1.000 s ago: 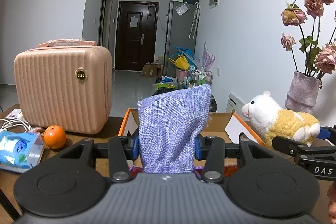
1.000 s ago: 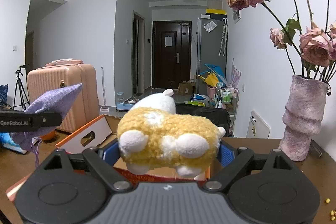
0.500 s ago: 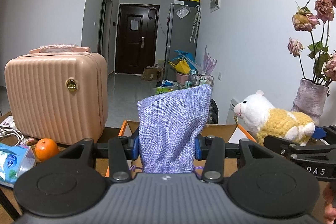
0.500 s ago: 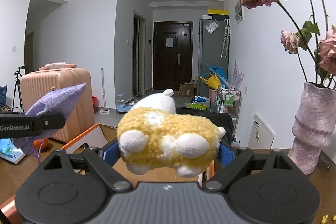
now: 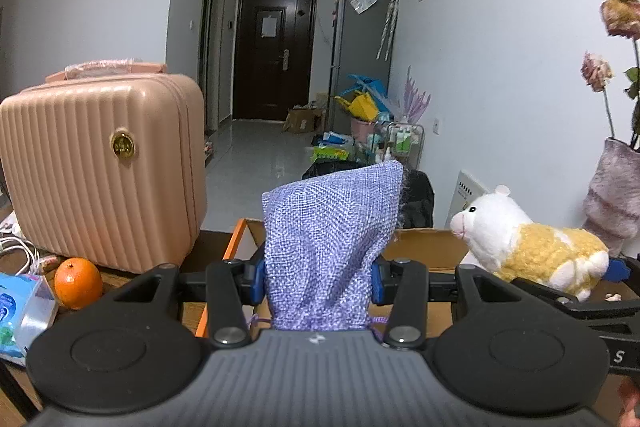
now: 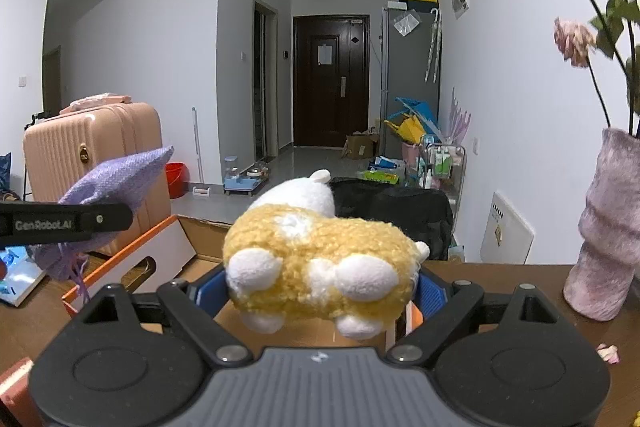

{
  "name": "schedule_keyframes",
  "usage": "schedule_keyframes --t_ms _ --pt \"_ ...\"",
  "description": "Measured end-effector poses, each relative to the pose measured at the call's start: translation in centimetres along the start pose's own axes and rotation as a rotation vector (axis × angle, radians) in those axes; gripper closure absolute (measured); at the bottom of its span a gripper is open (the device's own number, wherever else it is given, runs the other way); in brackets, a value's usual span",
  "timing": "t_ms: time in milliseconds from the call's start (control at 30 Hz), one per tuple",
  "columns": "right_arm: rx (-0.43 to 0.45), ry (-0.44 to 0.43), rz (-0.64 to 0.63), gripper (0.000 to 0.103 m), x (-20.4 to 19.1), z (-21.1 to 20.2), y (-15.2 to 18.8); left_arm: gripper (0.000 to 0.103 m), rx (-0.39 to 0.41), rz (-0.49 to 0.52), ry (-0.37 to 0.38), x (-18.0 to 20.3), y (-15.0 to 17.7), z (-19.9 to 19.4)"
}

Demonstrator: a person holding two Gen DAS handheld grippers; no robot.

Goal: Organize soft objects
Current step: 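Carry the pouch in left tool and plush in right tool over the cardboard box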

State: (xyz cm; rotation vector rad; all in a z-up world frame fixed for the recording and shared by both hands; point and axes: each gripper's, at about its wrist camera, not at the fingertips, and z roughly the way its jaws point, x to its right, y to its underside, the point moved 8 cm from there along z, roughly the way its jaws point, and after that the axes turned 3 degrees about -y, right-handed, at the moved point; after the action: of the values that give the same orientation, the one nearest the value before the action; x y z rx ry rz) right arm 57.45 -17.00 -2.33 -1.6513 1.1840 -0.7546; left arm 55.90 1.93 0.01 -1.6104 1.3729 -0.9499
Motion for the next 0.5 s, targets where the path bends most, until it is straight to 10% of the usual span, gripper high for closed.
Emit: schedule_keyframes --t_ms 500 --pt "-0.034 0.000 0.041 0.012 0.4 3.1 2.2 0.057 -0.054 -0.001 -0.040 0.3 1.3 2.7"
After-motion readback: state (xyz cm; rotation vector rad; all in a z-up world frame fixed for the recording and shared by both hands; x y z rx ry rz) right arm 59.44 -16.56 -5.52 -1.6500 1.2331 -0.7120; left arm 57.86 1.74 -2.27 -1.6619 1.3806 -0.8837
